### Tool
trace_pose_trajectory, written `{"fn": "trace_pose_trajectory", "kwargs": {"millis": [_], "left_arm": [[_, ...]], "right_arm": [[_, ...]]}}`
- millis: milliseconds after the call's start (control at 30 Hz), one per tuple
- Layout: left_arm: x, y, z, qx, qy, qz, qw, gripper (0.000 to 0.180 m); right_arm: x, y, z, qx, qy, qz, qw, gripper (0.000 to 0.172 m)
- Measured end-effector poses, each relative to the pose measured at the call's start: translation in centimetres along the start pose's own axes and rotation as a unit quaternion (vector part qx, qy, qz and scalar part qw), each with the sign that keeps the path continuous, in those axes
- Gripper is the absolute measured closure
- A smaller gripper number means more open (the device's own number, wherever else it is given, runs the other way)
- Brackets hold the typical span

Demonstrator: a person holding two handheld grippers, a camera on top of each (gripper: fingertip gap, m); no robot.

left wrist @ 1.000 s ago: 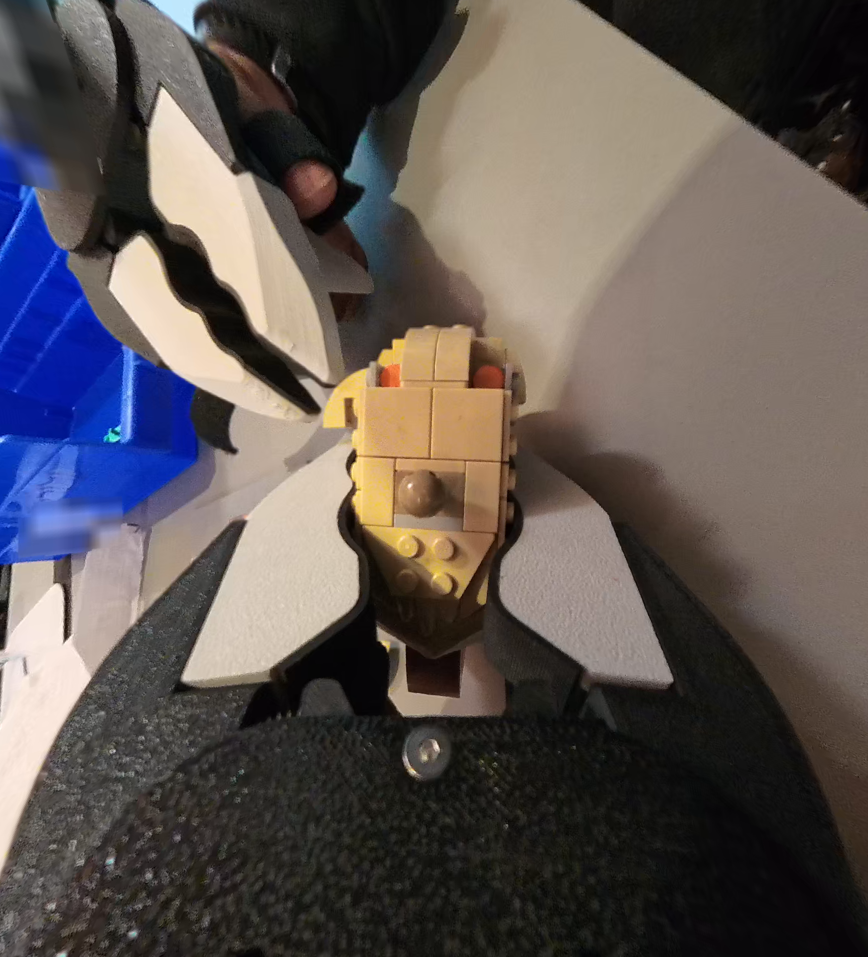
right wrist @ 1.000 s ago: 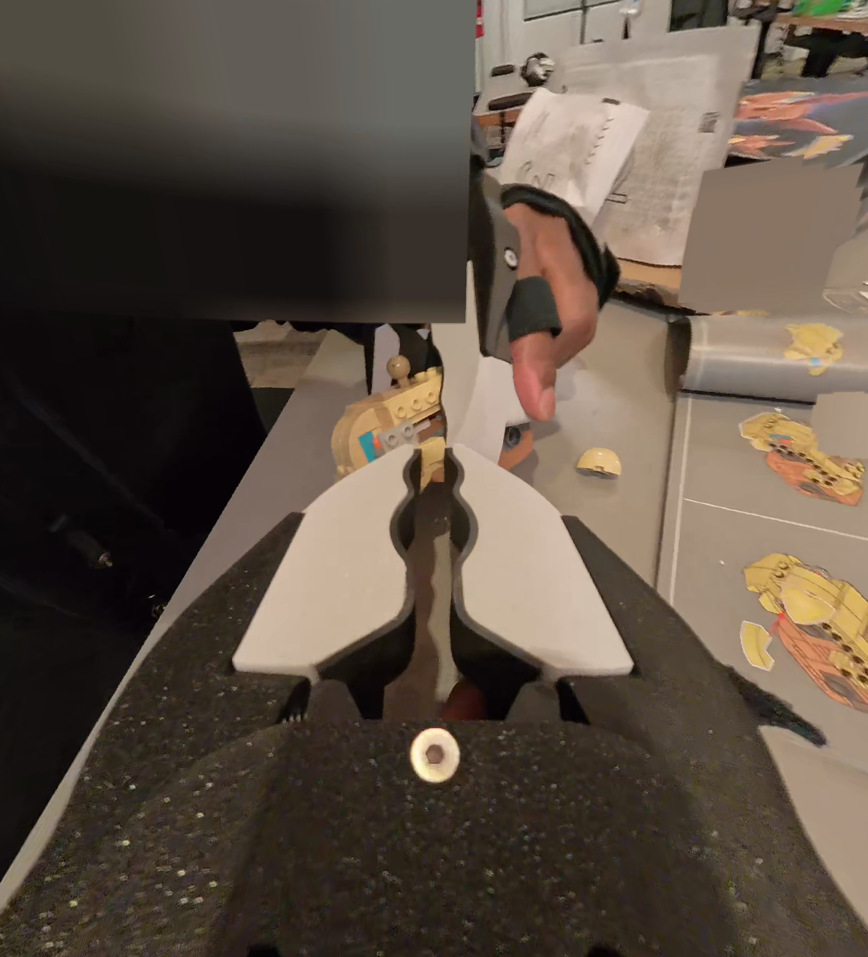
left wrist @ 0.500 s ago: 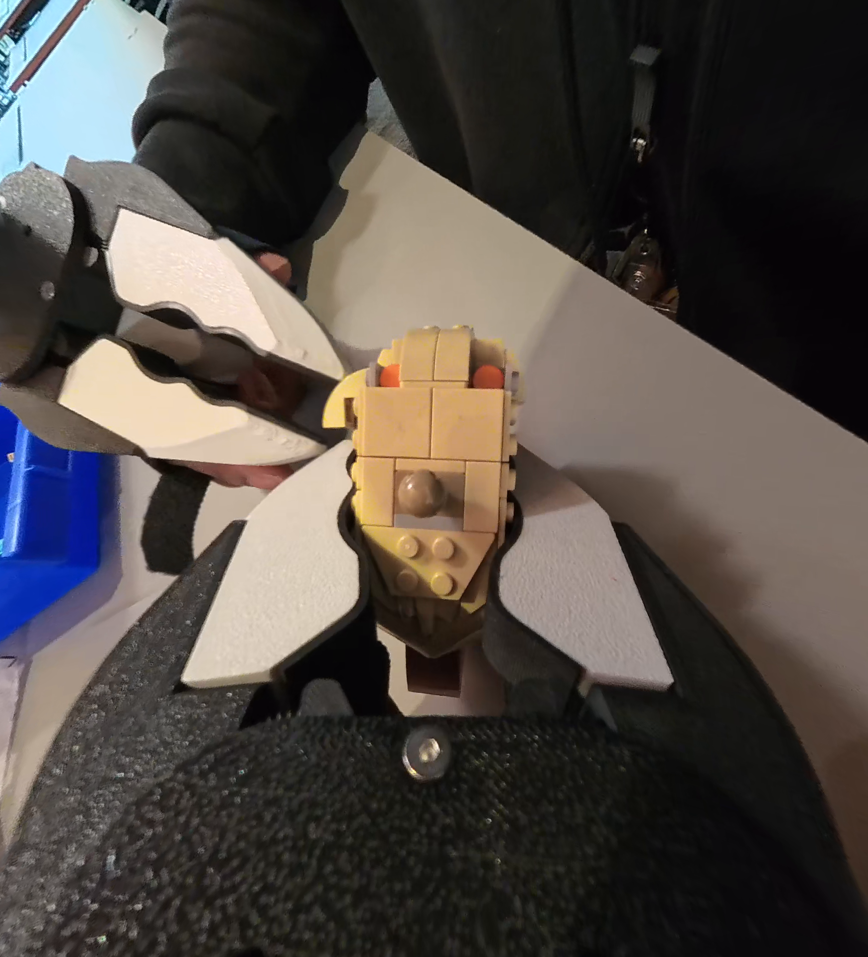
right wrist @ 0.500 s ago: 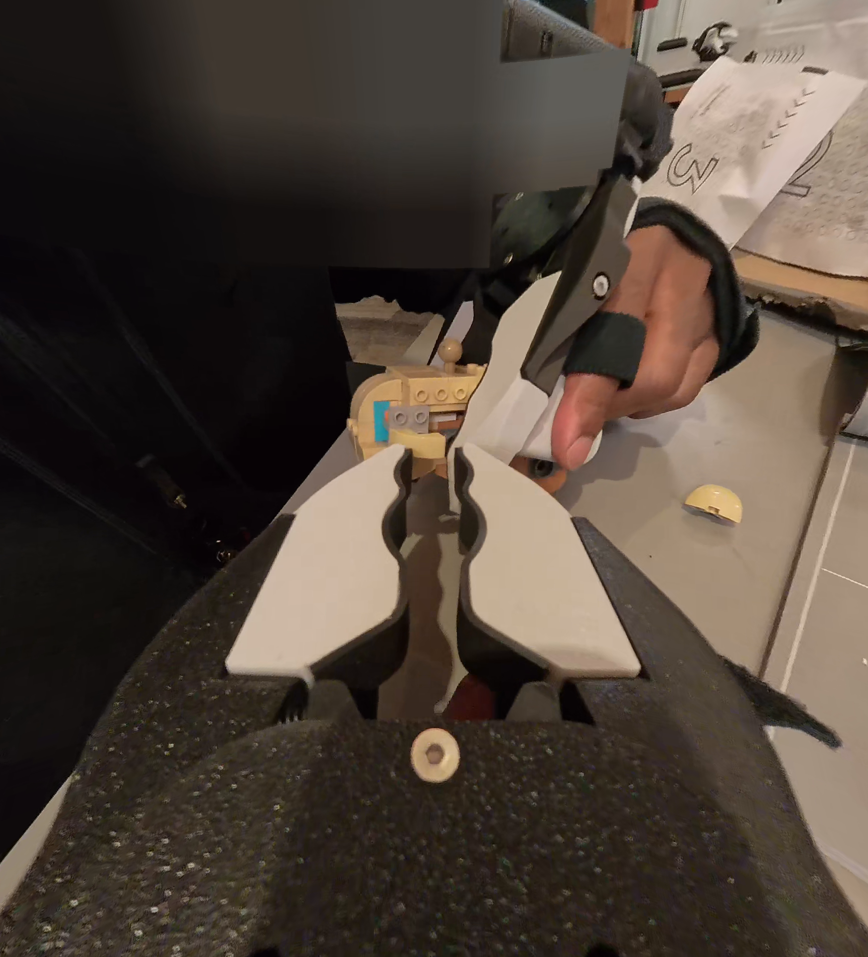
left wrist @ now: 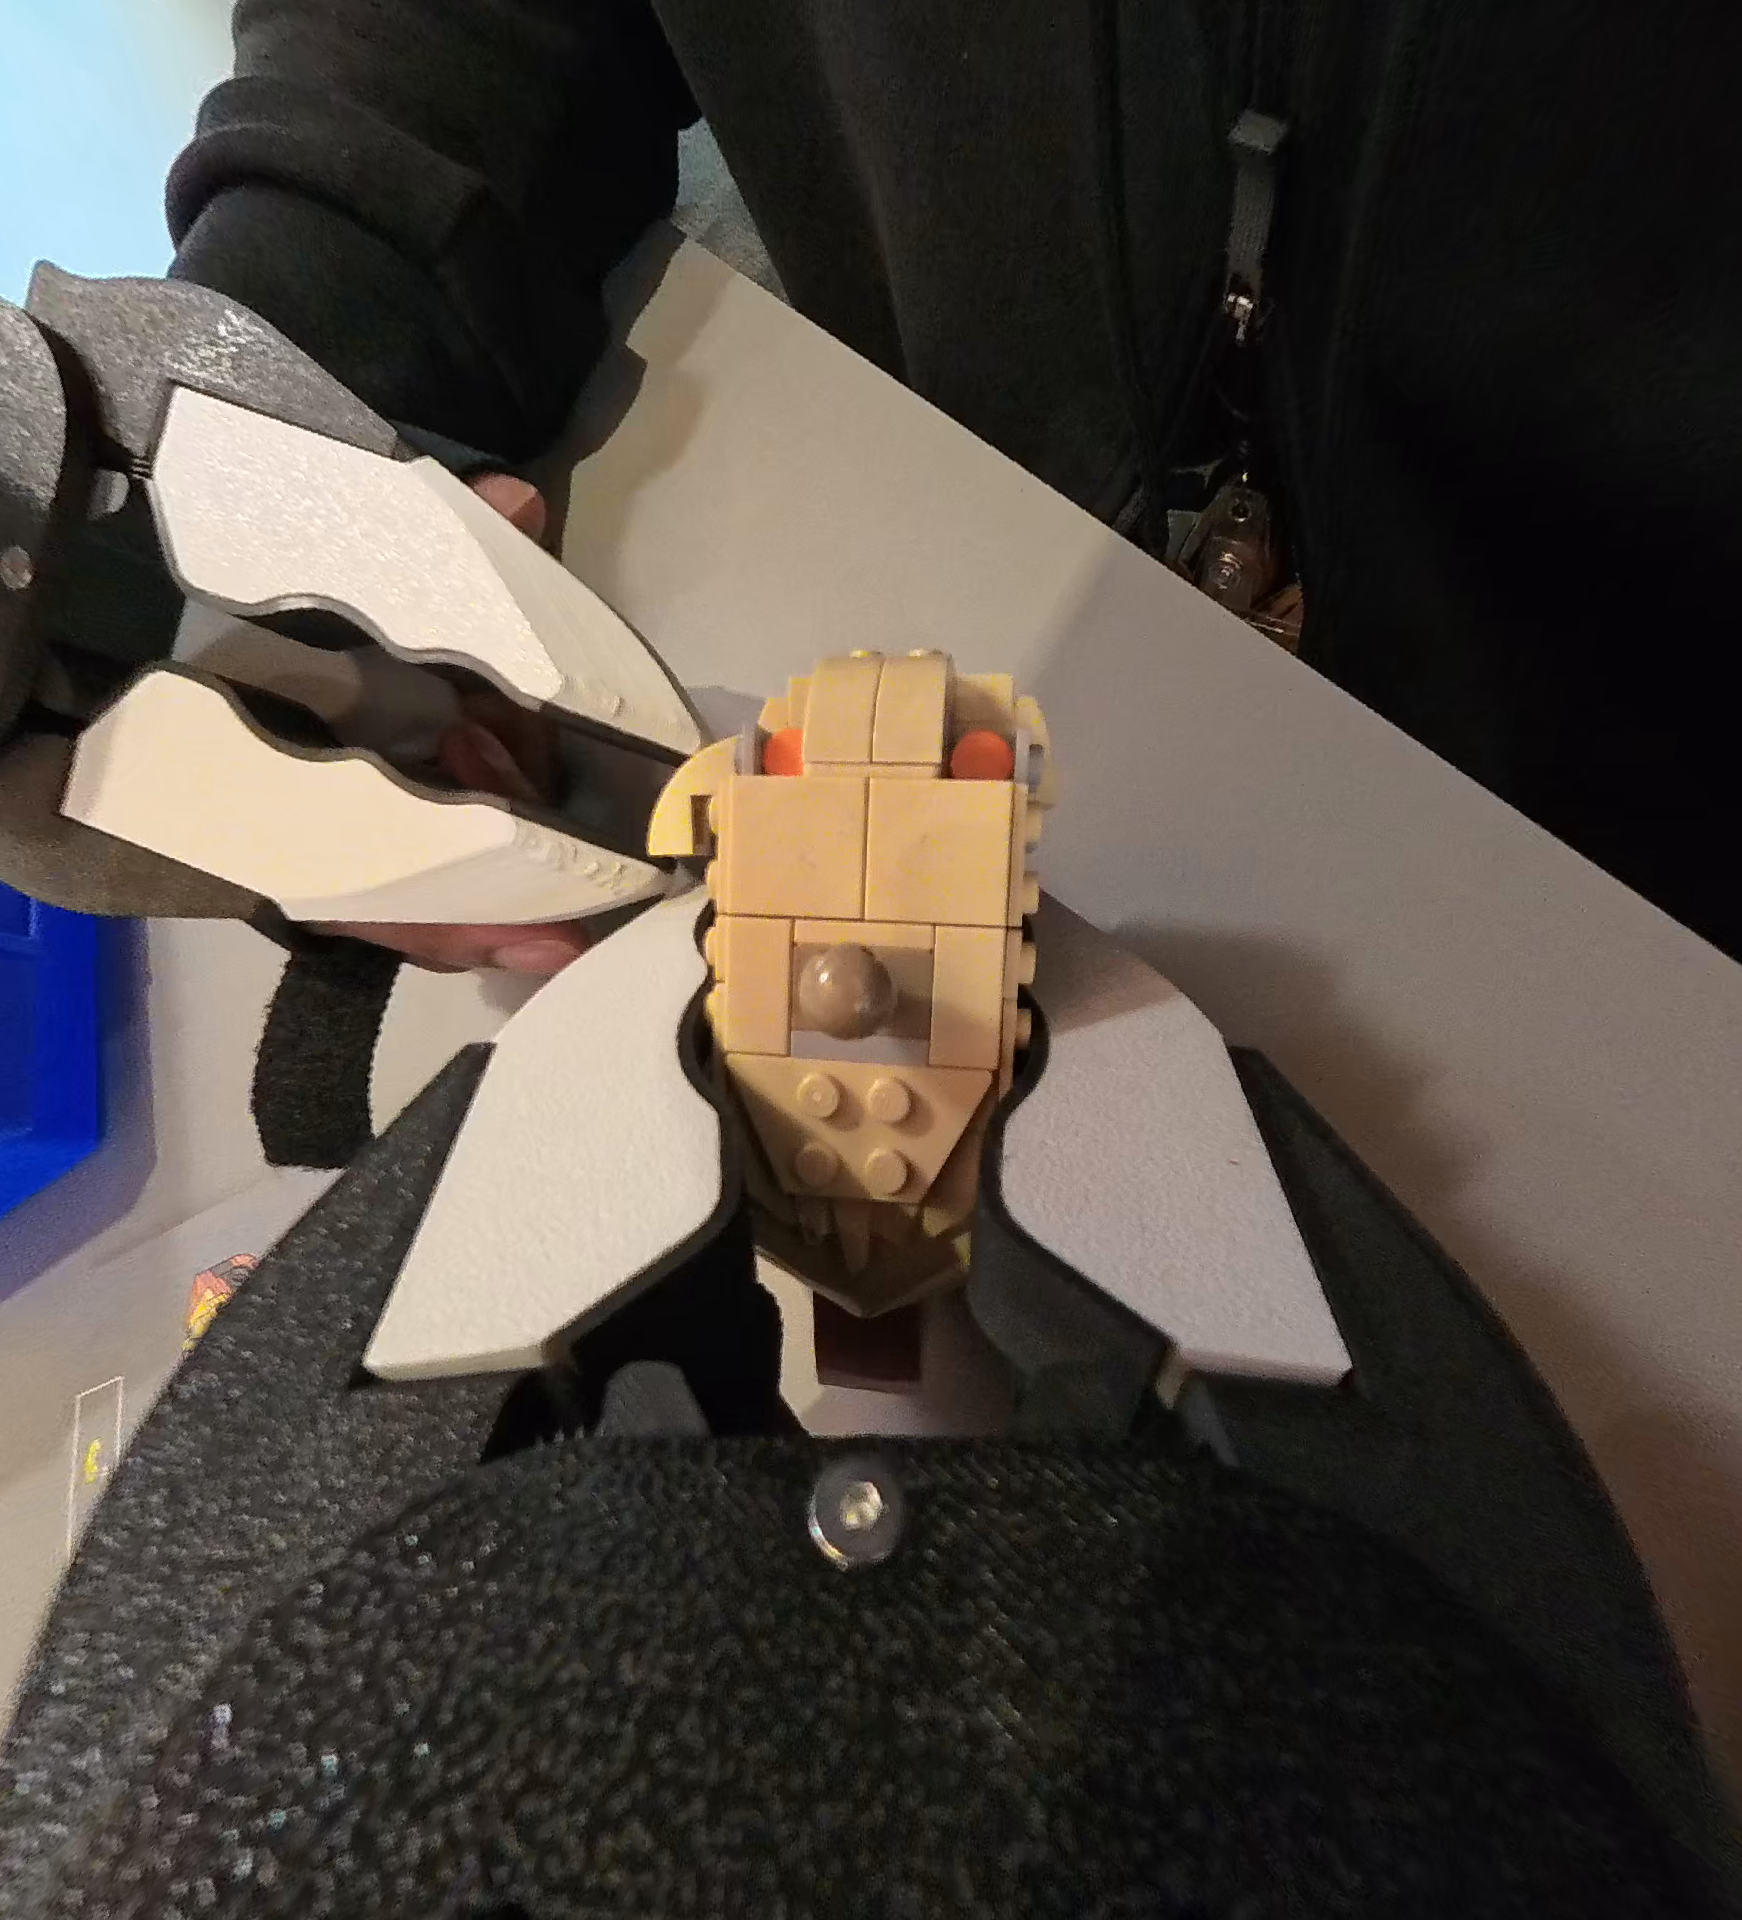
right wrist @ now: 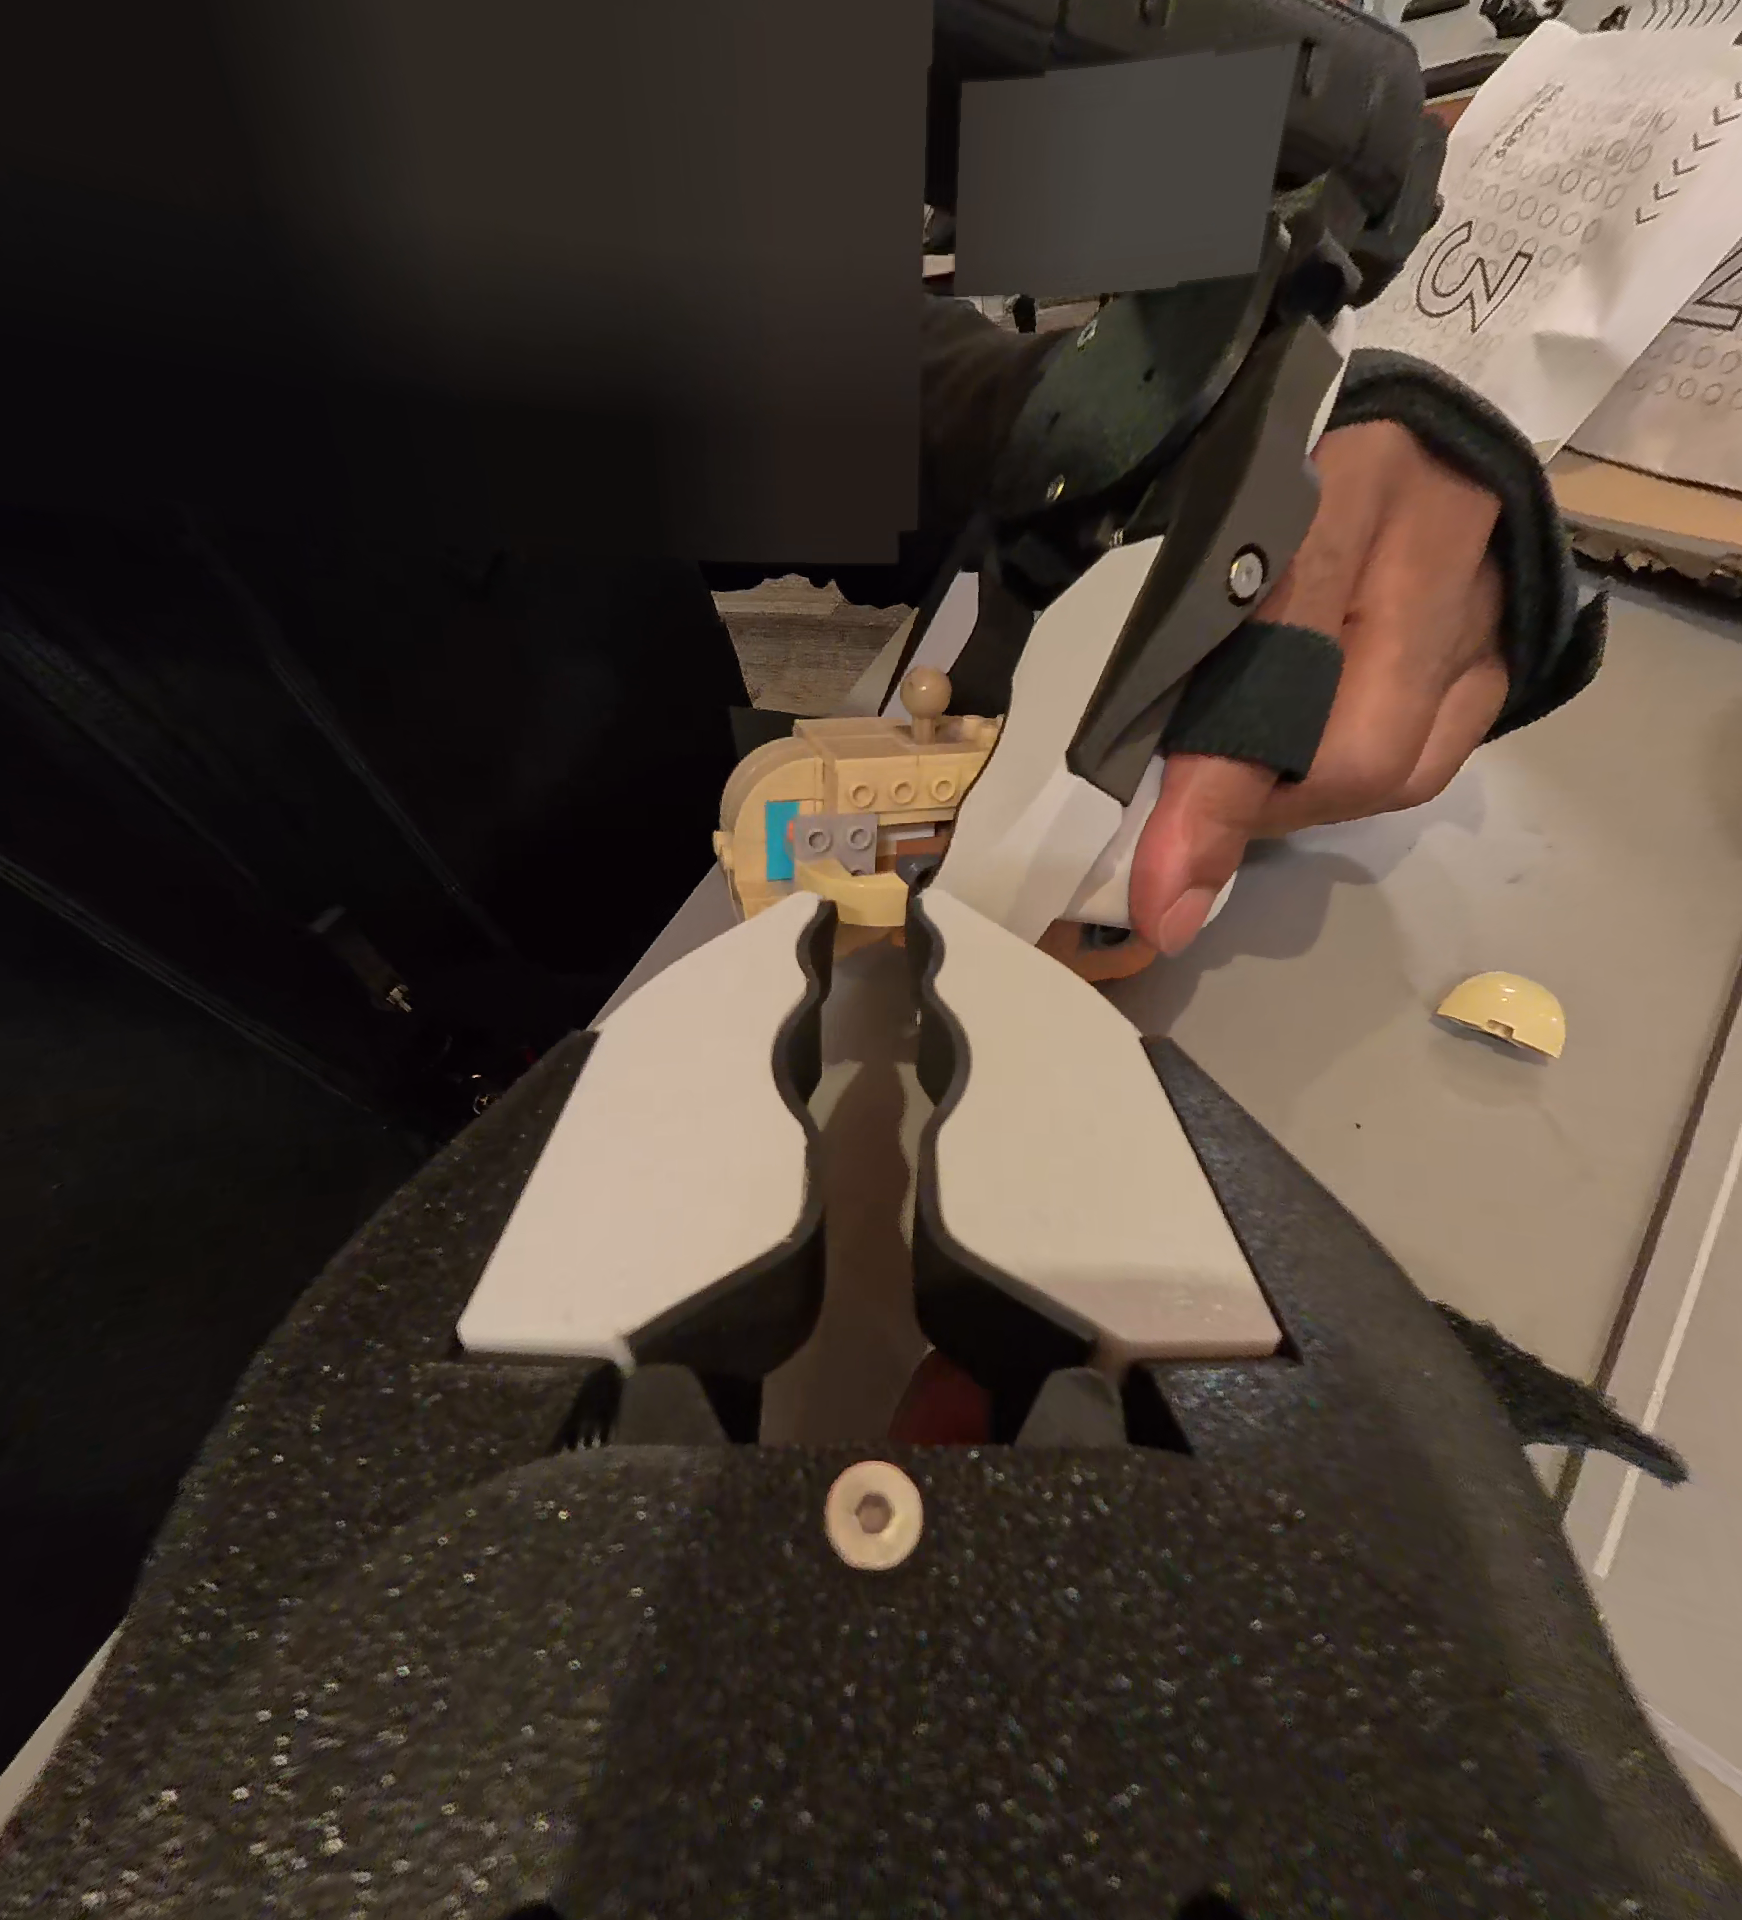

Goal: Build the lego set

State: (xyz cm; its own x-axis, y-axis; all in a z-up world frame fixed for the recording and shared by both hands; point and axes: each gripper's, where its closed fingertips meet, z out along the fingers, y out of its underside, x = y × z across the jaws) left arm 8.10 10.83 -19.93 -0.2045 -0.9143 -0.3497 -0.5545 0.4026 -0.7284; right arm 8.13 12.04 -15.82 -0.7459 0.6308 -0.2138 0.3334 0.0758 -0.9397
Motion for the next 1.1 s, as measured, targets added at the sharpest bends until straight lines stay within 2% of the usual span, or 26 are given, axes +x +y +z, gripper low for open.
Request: {"fn": "trace_pose_trajectory", "kwargs": {"millis": [533, 1100], "left_arm": [[0.02, 0.03, -0.25, 0.001, 0.007, -0.022, 1.000, 0.132], [0.05, 0.33, -0.27, -0.009, 0.001, 0.001, 1.000, 0.132]], "right_arm": [[0.16, -0.22, -0.01, 0.007, -0.008, 0.036, 0.999, 0.158], [0.22, -0.05, 0.30, -0.003, -0.007, 0.037, 0.999, 0.157]]}}
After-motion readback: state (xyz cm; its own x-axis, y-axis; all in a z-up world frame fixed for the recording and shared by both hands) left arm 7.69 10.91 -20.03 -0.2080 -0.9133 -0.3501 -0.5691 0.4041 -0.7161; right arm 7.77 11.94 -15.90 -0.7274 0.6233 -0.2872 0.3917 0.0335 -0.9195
